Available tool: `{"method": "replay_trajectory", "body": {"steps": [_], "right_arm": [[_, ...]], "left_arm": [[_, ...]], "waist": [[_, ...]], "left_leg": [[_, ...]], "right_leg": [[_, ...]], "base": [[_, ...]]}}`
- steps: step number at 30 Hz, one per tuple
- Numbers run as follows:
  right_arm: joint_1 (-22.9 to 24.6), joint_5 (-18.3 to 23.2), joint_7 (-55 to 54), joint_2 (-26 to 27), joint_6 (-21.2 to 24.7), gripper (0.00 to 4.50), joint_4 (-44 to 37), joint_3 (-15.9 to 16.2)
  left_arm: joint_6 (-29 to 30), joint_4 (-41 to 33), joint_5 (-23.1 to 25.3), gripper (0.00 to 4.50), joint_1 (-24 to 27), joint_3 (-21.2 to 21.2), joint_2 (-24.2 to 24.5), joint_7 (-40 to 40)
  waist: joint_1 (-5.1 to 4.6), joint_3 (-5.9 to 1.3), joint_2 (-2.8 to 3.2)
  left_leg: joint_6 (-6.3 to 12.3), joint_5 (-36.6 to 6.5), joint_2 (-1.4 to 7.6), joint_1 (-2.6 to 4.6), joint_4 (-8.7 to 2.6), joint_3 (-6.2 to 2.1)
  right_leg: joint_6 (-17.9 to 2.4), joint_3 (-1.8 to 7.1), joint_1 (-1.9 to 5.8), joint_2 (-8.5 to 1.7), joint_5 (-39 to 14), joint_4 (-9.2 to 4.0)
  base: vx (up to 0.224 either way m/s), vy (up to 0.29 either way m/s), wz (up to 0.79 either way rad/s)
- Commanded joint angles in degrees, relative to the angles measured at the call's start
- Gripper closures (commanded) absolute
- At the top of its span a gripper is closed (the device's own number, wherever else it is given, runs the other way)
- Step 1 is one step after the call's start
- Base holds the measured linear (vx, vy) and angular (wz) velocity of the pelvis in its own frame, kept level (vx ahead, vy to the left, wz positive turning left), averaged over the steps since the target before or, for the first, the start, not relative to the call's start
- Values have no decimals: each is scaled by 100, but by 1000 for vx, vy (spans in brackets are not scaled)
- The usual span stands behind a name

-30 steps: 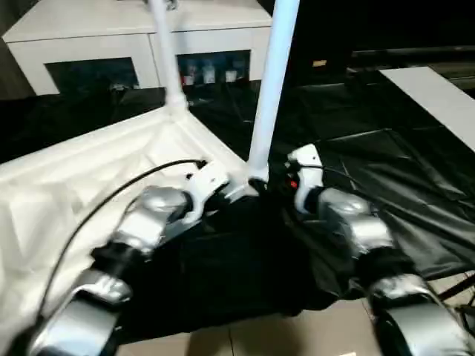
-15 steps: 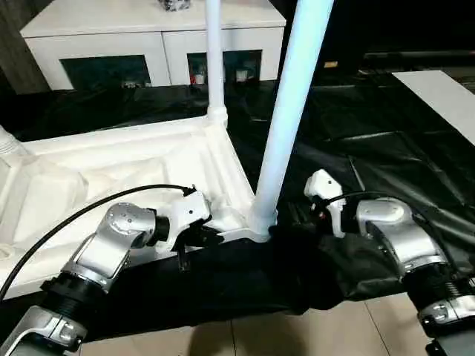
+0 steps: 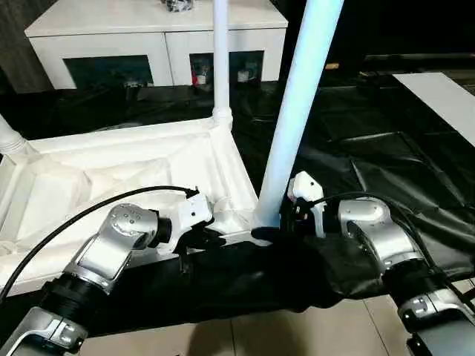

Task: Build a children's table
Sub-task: Rotate leg to tighten

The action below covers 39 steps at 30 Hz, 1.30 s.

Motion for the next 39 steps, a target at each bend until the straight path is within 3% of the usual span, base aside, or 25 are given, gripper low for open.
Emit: {"method": "replay_trajectory", "body": {"steps": [1, 13, 14, 16, 19, 21, 23, 26, 27, 29, 31, 33, 35, 37, 39], "right_arm": [[-109, -17, 10, -8, -112, 66, 90, -50], [-160, -207, -357, 152, -327, 169, 549, -80], [-174, -233, -628, 234, -258, 173, 655, -136], [-197, -247, -1157, 419, -100, 177, 854, -265], [-224, -164, -2032, 754, 244, 178, 1086, -533], [-245, -108, -2741, 1031, 528, 178, 1234, -730], [-277, -144, -3713, 1416, 763, 178, 1442, -875], [-450, -235, -5378, 1981, 869, 178, 1912, -1100], [-513, -253, -5774, 2111, 853, 178, 2035, -1185], [-588, -266, -6157, 2268, 781, 178, 2172, -1249], [-662, -293, -6411, 2397, 714, 179, 2282, -1292], [-795, -249, -6350, 2509, 534, 179, 2371, -1353], [-831, -193, -6232, 2524, 442, 179, 2341, -1409], [-847, -211, -5842, 2446, 180, 124, 2109, -1393], [-853, -199, -5602, 2334, 69, 107, 1955, -1385]], "left_arm": [[10, -61, -7, 450, -28, -107, -20, -90], [114, 63, 64, 450, -21, -77, -94, 112], [168, 138, 83, 450, -46, -39, -175, 264], [257, 311, 106, 450, -109, 43, -367, 577], [401, 685, 233, 450, -288, 174, -710, 1257], [530, 1006, 325, 450, -462, 300, -997, 1848], [780, 1519, 395, 450, -772, 527, -1444, 2760], [726, 2285, 524, 450, -1220, 726, -2027, 3914], [652, 2478, 541, 450, -1322, 769, -2154, 4139], [504, 2722, 593, 450, -1430, 772, -2277, 4408], [376, 2933, 637, 450, -1519, 777, -2376, 4605], [276, 2997, 668, 450, -1560, 729, -2428, 4520], [268, 2953, 662, 450, -1551, 713, -2412, 4412], [193, 2880, 689, 450, -1509, 618, -2263, 4073], [94, 2851, 687, 450, -1458, 546, -2131, 3783]], "waist": [[-7, -367, -33], [-9, -368, -24], [-22, -359, -18], [-55, -317, -26], [-72, -312, -37], [-101, -298, -23], [-104, -289, -25], [-134, -274, -27], [-129, -285, -5], [-122, -310, -19], [-110, -310, -20], [-106, -300, -42], [-106, -313, -25], [-113, -320, -33], [-108, -336, -27]], "left_leg": [[499, -286, 105, -7, -302, 28], [489, -369, 107, -3, -287, 23], [465, -400, 106, -4, -294, 24], [295, -708, 99, -2, -330, 22], [129, -850, 93, 3, -353, 4], [21, -1038, 89, 23, -365, 0], [-47, -1151, 80, 38, -378, -10], [-109, -1265, 54, 46, -393, -8], [-163, -1294, 42, 78, -392, -14], [-119, -1300, 31, 100, -389, -2], [-17, -1308, 22, 70, -399, -3], [91, -1465, 13, 54, -419, -15], [140, -1470, 26, 32, -439, -38], [180, -1352, 33, 1, -442, -38], [252, -1265, 27, -19, -426, -34]], "right_leg": [[-1690, 249, 368, -301, 311, -250], [-1703, 247, 361, -301, 213, -242], [-1703, 246, 356, -300, 161, -252], [-1584, 256, 352, -314, -451, -330], [-1404, 265, 358, -322, -939, -368], [-1267, 271, 319, -320, -1263, -408], [-1184, 267, 308, -321, -1482, -442], [-1024, 271, 280, -316, -1793, -498], [-975, 268, 263, -323, -1918, -519], [-938, 273, 259, -301, -1738, -517], [-898, 263, 276, -300, -1629, -514], [-797, 242, 273, -314, -1929, -548], [-751, 242, 295, -352, -2017, -555], [-784, 245, 304, -345, -1773, -539], [-835, 247, 315, -346, -1554, -517]], "base": [[0, 0, 0], [0, 0, 0], [0, 0, 0], [0, 0, 0], [0, 0, 0], [0, 0, 0], [0, 0, 0], [0, 0, 0], [0, 0, 0], [0, 0, 0], [0, 0, 0], [0, 0, 0], [0, 0, 0], [0, 0, 0], [0, 0, 0]]}}
